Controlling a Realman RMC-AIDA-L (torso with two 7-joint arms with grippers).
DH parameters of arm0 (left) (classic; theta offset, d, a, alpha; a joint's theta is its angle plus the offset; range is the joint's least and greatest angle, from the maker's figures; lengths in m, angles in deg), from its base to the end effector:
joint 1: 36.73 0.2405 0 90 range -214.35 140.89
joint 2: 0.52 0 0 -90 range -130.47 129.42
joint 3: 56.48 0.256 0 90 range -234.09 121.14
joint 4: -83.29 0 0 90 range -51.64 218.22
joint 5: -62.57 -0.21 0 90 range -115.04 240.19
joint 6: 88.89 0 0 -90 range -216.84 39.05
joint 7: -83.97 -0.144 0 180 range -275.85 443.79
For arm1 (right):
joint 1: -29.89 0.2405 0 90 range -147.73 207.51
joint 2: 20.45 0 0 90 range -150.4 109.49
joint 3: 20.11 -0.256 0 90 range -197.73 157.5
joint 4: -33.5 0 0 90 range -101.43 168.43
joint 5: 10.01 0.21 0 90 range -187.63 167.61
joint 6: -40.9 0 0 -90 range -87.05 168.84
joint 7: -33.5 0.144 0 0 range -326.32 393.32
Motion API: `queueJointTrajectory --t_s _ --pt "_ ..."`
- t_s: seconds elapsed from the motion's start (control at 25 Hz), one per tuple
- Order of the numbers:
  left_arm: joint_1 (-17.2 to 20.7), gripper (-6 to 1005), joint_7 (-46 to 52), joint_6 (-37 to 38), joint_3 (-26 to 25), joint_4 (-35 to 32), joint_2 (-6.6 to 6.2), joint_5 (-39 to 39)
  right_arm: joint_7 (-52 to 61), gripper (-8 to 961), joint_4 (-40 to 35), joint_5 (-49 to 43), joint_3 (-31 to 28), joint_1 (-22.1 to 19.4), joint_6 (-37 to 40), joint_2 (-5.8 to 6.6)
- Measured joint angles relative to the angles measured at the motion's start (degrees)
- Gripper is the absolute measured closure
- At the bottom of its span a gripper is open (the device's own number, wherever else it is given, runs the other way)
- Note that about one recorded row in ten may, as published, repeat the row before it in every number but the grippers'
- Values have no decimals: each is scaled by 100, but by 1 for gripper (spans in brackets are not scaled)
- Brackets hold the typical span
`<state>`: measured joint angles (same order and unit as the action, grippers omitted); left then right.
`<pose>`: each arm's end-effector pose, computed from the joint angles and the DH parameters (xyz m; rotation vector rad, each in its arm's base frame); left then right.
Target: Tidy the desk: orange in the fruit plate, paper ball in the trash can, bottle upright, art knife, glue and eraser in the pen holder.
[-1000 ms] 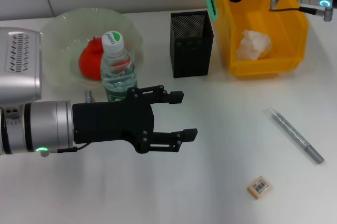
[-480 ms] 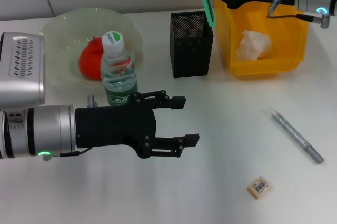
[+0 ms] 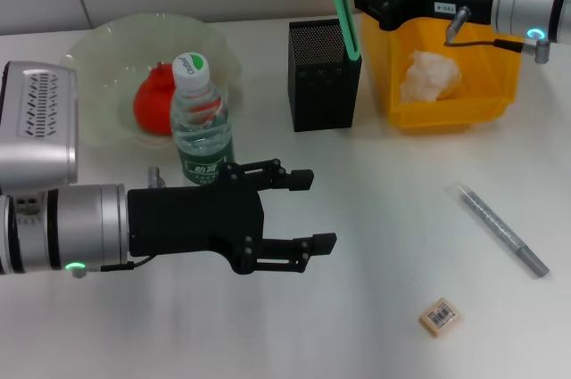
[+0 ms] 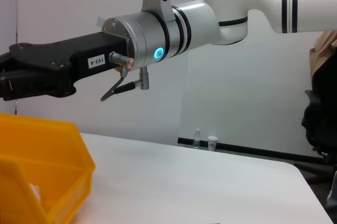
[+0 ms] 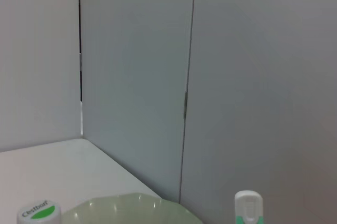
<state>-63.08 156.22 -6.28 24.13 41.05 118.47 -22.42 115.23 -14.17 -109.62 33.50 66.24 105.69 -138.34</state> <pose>-0.1957 0.3021 -0.0610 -2.9656 -0.2292 -0.8466 0.1925 0.4221 0.0339 -2.4308 0.3316 0.6225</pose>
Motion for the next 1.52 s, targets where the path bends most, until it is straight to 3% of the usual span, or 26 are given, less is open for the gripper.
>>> queueJointTrajectory --t_s 0.48,0.68,0.76,0.96,1.52 --pt "-12 191 -2 0 52 47 0 0 48 738 3 -24 1 -1 23 7" --pt "-11 191 -2 0 52 49 0 0 88 501 -74 -27 19 2 32 5" --pt "-6 191 -7 -11 52 49 -4 0 116 465 -124 -31 37 -5 47 3" --pt "-1 191 -10 -61 52 49 -9 0 675 384 -635 -273 73 -117 362 0" --pt "-18 191 8 -62 8 49 -27 0 2899 239 -2830 -2046 82 -550 1507 -85"
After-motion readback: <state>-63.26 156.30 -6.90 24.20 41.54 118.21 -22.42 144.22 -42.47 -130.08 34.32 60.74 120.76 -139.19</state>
